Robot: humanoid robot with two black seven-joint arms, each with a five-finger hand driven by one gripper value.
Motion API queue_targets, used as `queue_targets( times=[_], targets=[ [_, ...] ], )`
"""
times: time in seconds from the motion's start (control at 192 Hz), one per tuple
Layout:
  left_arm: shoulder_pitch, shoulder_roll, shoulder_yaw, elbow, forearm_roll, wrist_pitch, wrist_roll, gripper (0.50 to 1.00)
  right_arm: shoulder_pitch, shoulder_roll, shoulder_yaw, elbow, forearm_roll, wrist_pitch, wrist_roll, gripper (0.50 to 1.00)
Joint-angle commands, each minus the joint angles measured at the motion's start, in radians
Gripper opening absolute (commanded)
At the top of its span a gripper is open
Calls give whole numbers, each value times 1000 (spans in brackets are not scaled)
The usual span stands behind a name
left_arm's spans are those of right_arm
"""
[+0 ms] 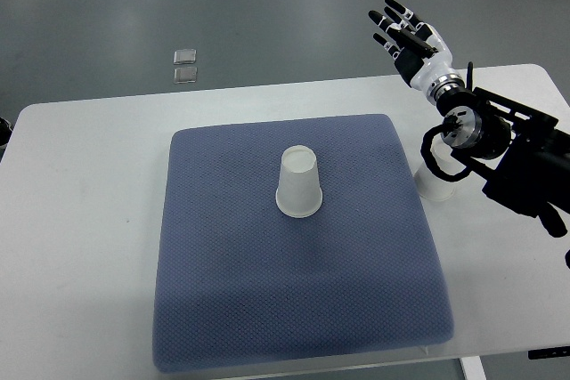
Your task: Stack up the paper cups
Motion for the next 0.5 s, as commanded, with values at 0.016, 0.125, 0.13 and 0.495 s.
queue_targets(
  times=[0.016,0.125,0.13,0.495],
  targets=[
    [0,0,-1,1,0,0,1,1000,1,-1,0,0,0,0,1,915],
    [0,0,-1,1,0,0,0,1000,1,-3,2,0,0,0,1,915],
    [0,0,-1,1,0,0,0,1000,1,-3,2,0,0,0,0,913],
    [0,0,-1,1,0,0,0,1000,39,-12,-2,-26,-2,-3,0,913]
  ],
)
